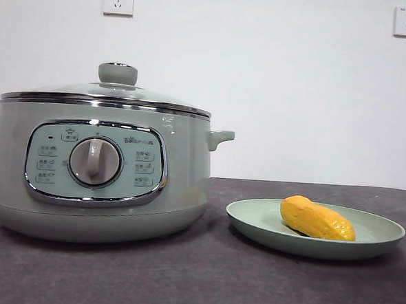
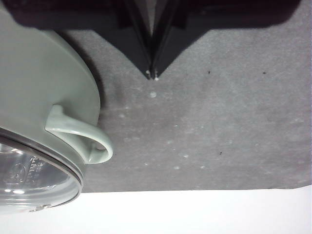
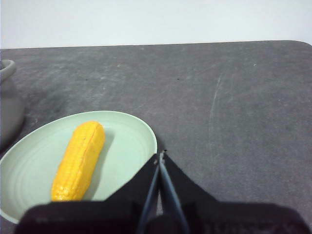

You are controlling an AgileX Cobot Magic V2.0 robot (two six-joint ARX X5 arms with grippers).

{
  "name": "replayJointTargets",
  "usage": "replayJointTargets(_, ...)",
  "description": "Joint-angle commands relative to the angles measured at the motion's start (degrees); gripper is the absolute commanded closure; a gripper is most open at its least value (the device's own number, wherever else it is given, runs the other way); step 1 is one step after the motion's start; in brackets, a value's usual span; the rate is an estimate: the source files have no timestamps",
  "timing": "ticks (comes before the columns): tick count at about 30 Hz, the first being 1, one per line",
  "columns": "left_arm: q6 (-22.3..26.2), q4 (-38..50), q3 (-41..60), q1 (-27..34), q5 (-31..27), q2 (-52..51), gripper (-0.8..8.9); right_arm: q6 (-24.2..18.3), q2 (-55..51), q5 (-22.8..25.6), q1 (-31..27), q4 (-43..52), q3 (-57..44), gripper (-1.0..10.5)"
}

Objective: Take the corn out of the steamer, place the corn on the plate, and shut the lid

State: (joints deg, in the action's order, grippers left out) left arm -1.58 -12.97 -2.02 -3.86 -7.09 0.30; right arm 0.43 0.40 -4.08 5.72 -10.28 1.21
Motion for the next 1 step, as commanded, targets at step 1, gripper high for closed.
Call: replayJointTargets(1,-0.6,0.5,0.9,0.2,-0.2,-0.2,8.16,0.1,0.0,0.1,0.0,-0.1,-0.7,9.4)
